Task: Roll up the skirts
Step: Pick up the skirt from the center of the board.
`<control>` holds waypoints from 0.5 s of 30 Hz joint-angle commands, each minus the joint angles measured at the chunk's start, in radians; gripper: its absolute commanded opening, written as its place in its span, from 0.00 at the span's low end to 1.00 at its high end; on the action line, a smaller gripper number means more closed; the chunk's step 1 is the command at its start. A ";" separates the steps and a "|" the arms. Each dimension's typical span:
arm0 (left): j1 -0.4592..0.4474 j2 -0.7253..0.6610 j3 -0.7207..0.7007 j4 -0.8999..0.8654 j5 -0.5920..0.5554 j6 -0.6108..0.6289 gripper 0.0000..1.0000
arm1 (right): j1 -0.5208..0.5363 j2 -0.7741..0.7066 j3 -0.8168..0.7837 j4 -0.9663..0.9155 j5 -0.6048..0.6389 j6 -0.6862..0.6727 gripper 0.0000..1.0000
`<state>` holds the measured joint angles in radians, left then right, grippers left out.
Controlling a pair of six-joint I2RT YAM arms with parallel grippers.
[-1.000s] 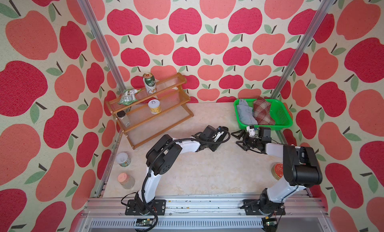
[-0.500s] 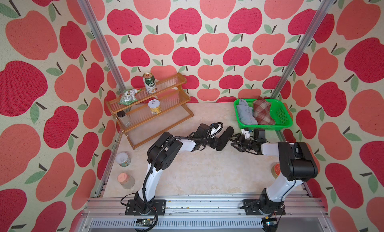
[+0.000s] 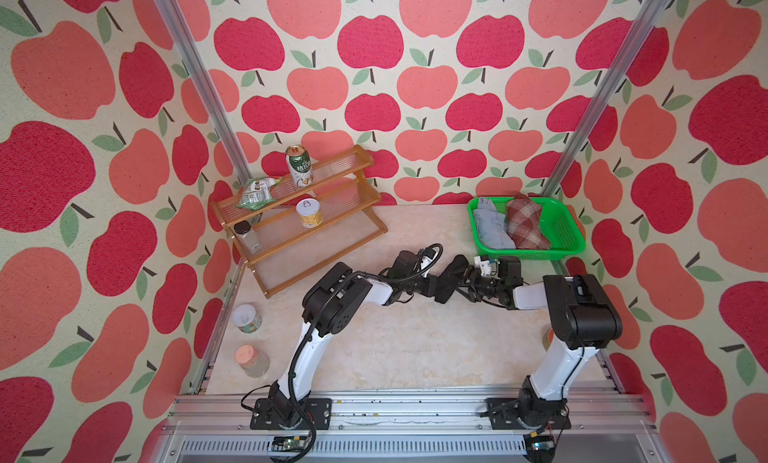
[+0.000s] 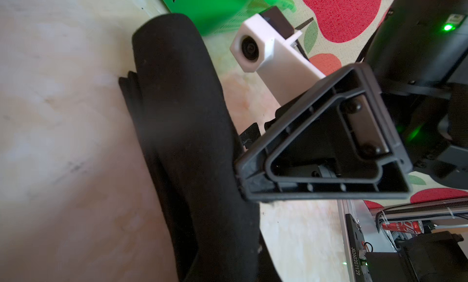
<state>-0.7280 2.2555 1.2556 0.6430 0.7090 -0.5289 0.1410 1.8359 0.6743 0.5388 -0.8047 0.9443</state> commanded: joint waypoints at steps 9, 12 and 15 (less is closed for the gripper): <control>0.003 0.027 0.022 0.117 0.103 -0.102 0.14 | 0.035 0.141 -0.029 0.181 0.033 0.135 0.64; 0.000 0.043 0.028 0.149 0.118 -0.136 0.14 | 0.039 0.155 -0.017 0.209 0.032 0.157 0.62; -0.013 0.061 0.054 0.154 0.153 -0.156 0.14 | 0.050 0.157 0.003 0.210 0.029 0.166 0.61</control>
<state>-0.7120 2.2906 1.2613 0.7193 0.7517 -0.6559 0.1658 1.9511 0.6685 0.7933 -0.8249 1.0805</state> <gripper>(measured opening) 0.164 0.612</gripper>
